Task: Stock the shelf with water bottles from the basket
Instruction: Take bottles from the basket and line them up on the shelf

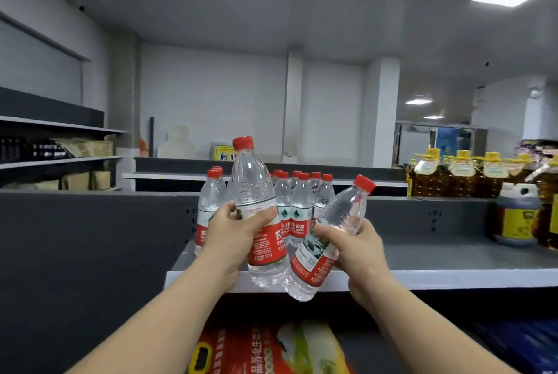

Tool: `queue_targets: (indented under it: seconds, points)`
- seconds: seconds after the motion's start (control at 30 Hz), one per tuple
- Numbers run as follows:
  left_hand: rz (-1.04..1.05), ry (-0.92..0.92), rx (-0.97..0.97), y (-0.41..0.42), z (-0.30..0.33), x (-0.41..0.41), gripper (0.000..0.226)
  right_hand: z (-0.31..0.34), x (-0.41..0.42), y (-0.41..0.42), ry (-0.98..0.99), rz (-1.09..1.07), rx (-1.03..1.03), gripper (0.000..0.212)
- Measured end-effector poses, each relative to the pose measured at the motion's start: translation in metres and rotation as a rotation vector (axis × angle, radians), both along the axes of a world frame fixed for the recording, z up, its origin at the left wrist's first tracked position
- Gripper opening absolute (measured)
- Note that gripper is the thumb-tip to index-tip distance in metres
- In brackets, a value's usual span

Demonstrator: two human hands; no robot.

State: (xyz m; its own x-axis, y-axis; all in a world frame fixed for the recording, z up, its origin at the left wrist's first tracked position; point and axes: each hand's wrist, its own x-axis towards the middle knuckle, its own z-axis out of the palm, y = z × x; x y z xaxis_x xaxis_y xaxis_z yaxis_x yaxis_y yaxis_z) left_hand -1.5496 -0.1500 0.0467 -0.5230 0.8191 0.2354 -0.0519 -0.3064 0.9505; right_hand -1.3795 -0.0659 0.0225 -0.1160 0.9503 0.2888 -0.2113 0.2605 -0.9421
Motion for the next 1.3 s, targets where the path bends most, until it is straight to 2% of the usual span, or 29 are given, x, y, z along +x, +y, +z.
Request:
queue_targets:
  seconds: [0.13,0.23,0.33,0.47,0.67,0.8,1.03,1.17,1.3]
  points:
    - [0.106,0.094,-0.037,0.072,0.003,0.003,0.071,0.011,-0.003,0.072,-0.031,-0.033,0.001,0.051]
    - [0.263,0.258,-0.086,0.117,-0.001,0.008,0.053,0.012,-0.008,0.120,-0.086,-0.059,0.001,0.067]
    - [0.390,0.374,-0.148,0.150,-0.008,0.012,0.041,0.003,-0.018,0.161,-0.182,-0.084,0.013,0.070]
    - [0.460,0.438,-0.255,0.190,-0.020,0.013,0.048,-0.009,-0.033,0.196,-0.271,-0.066,0.052,0.067]
    - [0.567,0.571,-0.368,0.220,-0.031,0.012,0.061,-0.021,-0.049,0.220,-0.371,-0.073,0.111,0.045]
    - [0.591,0.683,-0.404,0.232,-0.036,0.015,0.070,-0.026,-0.061,0.232,-0.393,-0.071,0.118,0.052]
    - [0.626,0.786,-0.461,0.245,-0.047,0.021,0.063,-0.028,-0.064,0.245,-0.405,-0.055,0.086,0.049]
    - [0.628,0.816,-0.439,0.248,-0.050,0.021,0.062,-0.034,-0.070,0.247,-0.480,-0.056,0.136,0.057]
    - [0.671,0.991,-0.489,0.246,-0.049,0.015,0.050,-0.048,-0.069,0.252,-0.606,0.004,0.057,0.047]
